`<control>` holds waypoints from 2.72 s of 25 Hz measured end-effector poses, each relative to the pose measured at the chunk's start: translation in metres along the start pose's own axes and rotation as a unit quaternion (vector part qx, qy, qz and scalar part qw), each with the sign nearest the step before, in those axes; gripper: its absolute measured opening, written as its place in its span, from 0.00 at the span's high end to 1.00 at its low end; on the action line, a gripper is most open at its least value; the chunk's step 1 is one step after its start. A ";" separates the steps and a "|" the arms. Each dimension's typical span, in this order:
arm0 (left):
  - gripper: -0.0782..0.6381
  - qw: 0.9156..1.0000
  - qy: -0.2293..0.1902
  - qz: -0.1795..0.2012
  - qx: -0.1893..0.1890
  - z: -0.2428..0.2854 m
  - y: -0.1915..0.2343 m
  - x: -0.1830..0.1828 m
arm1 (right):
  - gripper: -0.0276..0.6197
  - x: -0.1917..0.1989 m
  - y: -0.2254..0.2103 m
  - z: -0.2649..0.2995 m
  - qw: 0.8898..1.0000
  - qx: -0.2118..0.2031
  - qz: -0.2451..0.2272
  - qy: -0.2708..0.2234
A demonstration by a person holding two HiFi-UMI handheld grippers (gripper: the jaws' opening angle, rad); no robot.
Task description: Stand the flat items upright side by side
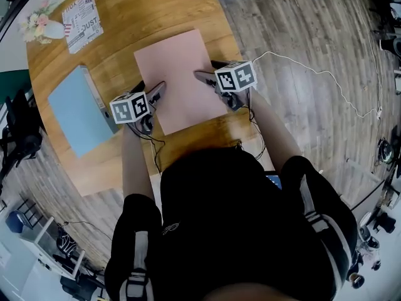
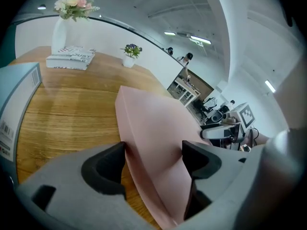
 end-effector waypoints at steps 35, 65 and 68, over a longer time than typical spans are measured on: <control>0.37 0.959 -0.196 0.202 -0.022 -0.048 -0.060 -0.080 | 0.46 -0.063 0.053 -0.056 0.947 0.043 -0.192 -0.254; 0.35 0.909 -0.292 0.295 -0.022 -0.078 -0.099 -0.087 | 0.48 -0.051 0.081 -0.102 0.888 0.110 -0.265 -0.359; 0.37 0.912 -0.297 0.284 -0.010 -0.084 -0.102 -0.083 | 0.51 -0.045 0.078 -0.111 0.897 0.058 -0.271 -0.345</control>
Point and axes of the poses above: the fingertips, and each gripper's own axes: z forward along the fingers, y to its left, x out of its underside, the point moved 3 cm from there along -z, backward along the fingers, and after that the axes turned 11 degrees about -y, right-handed, at the moved point
